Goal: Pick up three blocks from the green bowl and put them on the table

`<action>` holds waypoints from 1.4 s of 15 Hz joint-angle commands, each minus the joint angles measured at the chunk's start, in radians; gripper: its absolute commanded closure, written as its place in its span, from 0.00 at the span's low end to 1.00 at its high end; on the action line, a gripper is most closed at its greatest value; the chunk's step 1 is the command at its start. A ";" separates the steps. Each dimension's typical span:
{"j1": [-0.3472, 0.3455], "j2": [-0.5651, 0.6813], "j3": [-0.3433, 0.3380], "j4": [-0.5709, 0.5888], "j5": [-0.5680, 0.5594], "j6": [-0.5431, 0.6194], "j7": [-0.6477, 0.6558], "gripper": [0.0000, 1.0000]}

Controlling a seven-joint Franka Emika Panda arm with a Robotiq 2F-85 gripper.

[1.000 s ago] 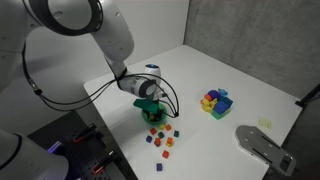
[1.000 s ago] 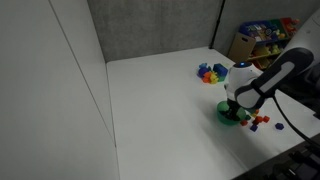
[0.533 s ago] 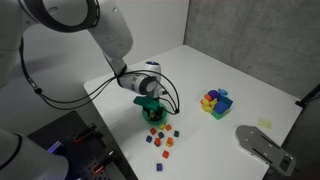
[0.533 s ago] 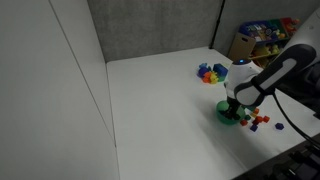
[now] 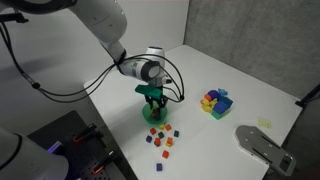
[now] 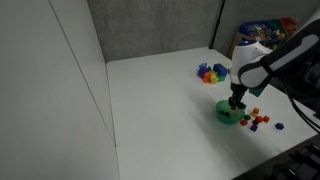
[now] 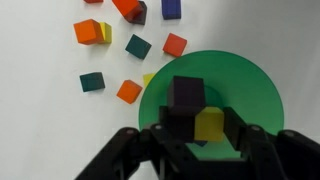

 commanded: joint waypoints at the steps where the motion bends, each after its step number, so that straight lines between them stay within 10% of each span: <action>1: -0.012 -0.077 -0.016 -0.026 -0.057 -0.060 0.047 0.69; 21: -0.251 0.026 -0.156 0.014 -0.107 -0.064 0.048 0.69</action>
